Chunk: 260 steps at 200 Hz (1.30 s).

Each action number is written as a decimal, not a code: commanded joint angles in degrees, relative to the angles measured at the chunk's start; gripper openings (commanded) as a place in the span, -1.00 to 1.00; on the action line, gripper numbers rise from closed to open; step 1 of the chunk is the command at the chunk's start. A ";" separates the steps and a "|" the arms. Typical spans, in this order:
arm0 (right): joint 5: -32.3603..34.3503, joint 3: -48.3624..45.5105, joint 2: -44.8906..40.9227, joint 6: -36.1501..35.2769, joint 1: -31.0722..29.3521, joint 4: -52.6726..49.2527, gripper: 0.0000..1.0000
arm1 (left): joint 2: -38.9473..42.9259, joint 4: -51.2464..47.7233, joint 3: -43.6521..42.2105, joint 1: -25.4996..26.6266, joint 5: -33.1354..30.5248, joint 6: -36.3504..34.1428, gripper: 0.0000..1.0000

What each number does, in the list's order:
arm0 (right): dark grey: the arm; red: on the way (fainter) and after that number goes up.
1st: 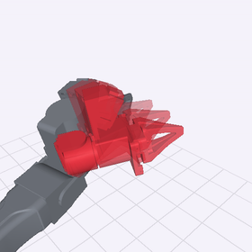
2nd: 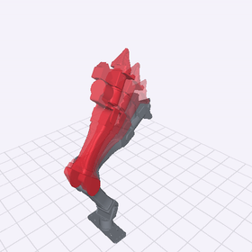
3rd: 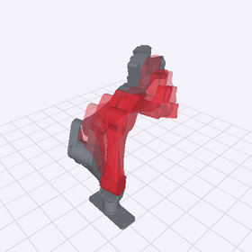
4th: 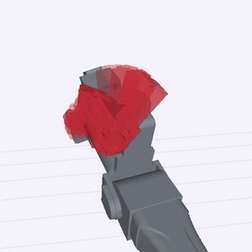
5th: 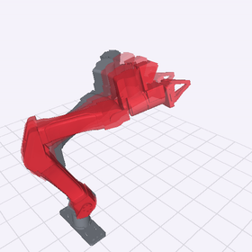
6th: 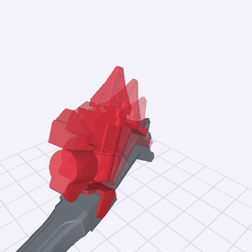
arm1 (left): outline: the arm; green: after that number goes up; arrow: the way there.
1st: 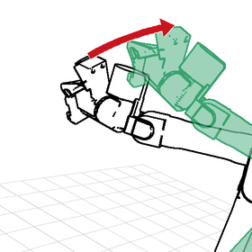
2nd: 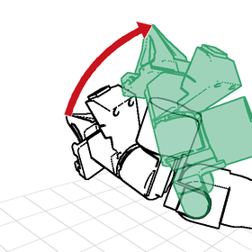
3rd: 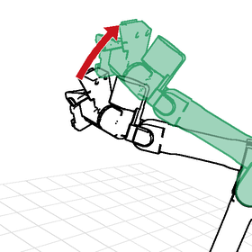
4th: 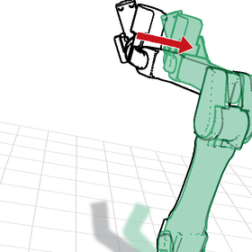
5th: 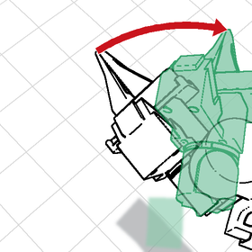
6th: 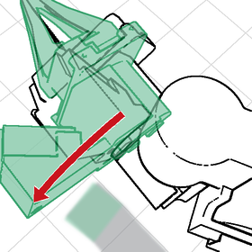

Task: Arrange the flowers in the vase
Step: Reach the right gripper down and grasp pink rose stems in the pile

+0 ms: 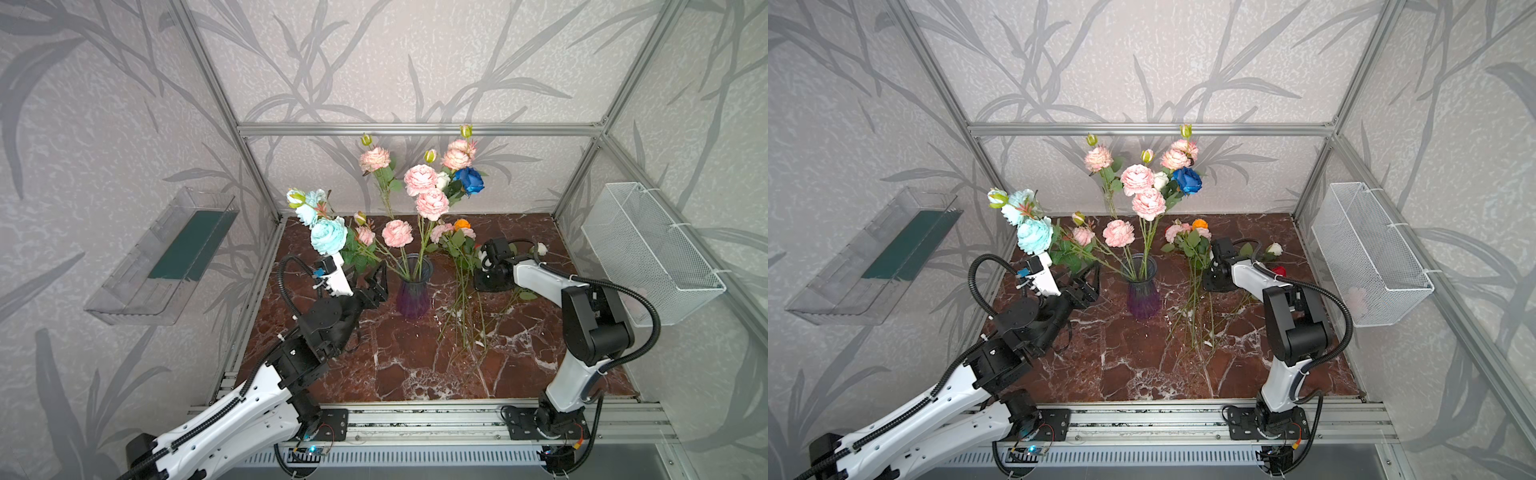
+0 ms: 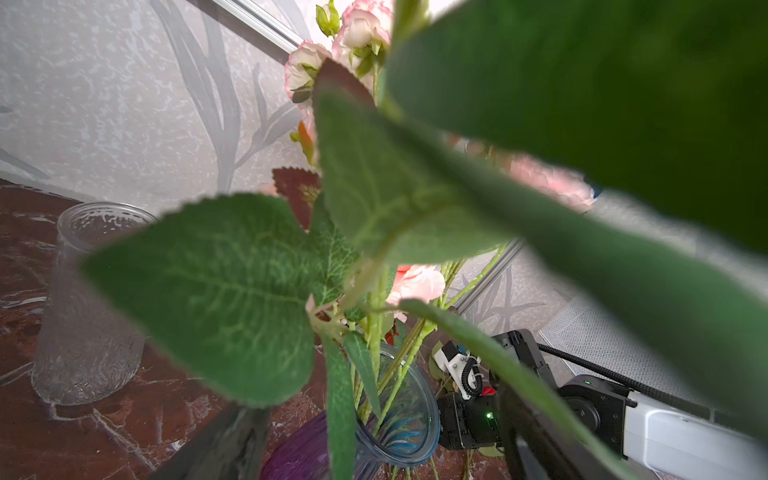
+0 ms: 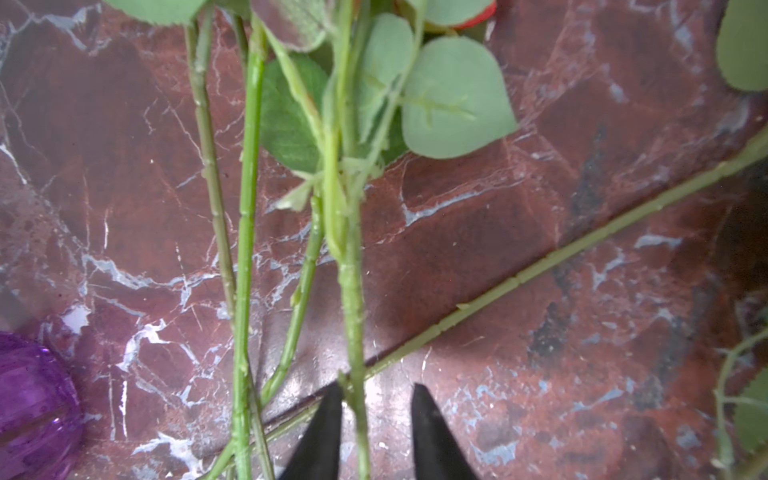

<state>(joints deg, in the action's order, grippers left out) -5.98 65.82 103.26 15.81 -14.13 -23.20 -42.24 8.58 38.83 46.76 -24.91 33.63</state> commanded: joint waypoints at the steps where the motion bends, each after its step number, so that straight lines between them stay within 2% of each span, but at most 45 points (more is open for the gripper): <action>1: -0.81 0.57 0.78 0.40 0.33 -0.44 -0.59 | 0.62 0.37 0.90 0.26 0.10 0.82 0.70; 36: -1.68 0.28 -0.36 0.71 0.33 0.48 -0.83 | 0.94 0.29 0.98 0.34 -0.26 0.40 0.70; 91: -0.29 -1.52 -5.16 0.80 0.33 2.27 -0.97 | 1.07 0.39 0.98 0.33 -0.90 -0.10 0.70; 118: 0.23 -0.57 -5.80 0.27 0.33 2.02 -0.76 | 1.08 0.38 0.99 0.28 -0.92 -0.14 0.70; 139: -1.00 0.62 -1.80 0.14 0.42 1.72 -0.44 | 1.06 0.47 0.99 0.31 -0.98 -0.21 0.70; 176: -3.23 2.67 2.91 -0.43 0.38 1.27 -0.39 | 1.11 0.47 0.94 0.35 -1.13 -0.42 0.70; 215: -0.90 2.23 1.95 -0.07 0.42 1.62 -0.80 | 1.11 0.52 0.90 0.33 -1.20 -0.48 0.70; 260: -0.31 -1.42 -10.21 1.49 0.42 4.89 -0.93 | 1.17 0.48 0.99 0.26 -1.26 -0.58 0.70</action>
<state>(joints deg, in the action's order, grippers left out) -6.90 65.58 101.86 16.29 -13.91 -20.78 -41.76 8.56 38.83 46.92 -25.19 33.06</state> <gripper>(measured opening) 0.088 0.851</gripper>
